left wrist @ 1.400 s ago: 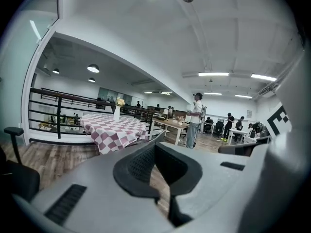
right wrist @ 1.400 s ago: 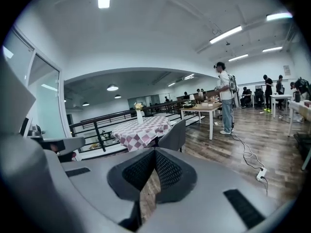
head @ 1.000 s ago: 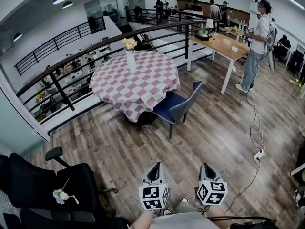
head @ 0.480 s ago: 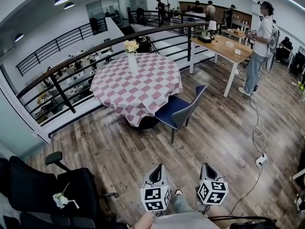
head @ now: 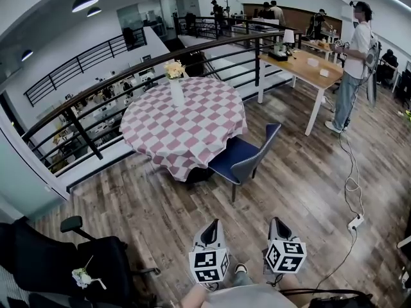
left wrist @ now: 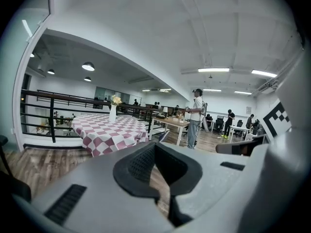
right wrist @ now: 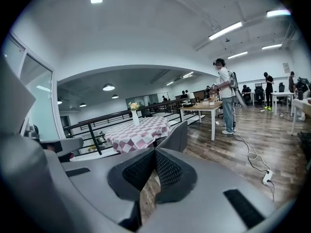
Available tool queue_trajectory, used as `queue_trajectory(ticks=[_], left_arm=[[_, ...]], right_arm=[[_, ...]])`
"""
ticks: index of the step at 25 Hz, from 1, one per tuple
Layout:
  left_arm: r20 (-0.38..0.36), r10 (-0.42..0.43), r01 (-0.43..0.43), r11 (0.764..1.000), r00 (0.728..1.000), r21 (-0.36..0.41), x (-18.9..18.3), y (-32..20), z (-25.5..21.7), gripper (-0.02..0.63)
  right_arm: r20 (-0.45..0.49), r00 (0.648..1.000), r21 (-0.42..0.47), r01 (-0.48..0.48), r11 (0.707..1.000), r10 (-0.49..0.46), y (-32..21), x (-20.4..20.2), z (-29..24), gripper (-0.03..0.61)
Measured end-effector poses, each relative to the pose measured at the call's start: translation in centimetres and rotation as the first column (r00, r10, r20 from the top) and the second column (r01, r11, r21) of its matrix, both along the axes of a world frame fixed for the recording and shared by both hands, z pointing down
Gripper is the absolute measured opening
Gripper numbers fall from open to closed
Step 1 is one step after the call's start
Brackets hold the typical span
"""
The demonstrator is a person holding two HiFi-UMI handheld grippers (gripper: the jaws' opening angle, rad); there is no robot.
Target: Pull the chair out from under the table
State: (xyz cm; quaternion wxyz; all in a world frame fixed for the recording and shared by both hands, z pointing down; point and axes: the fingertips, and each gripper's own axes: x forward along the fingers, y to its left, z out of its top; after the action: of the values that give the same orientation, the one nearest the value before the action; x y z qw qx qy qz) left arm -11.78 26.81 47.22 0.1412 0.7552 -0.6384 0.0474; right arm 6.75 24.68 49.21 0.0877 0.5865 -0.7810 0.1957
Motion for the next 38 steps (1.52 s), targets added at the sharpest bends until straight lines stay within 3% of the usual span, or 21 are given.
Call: queue_trajectory(ticks=[19, 38], left_arm=[[-0.003, -0.024, 0.024, 1.000, 1.000, -0.004, 3.8, -11.3, -0.1, 0.002], [-0.001, -0.028, 0.028, 0.998, 1.000, -0.054, 5.0, -16.2, 1.8, 0.003]], right_arm=[[-0.004, 0.998, -0.015, 0.056, 0.998, -0.056, -11.8, 3.0, 0.0, 0.017], [0.044, 0.997, -0.090, 0.064, 0.994, -0.061, -16.4, 4.2, 2.3, 0.017]])
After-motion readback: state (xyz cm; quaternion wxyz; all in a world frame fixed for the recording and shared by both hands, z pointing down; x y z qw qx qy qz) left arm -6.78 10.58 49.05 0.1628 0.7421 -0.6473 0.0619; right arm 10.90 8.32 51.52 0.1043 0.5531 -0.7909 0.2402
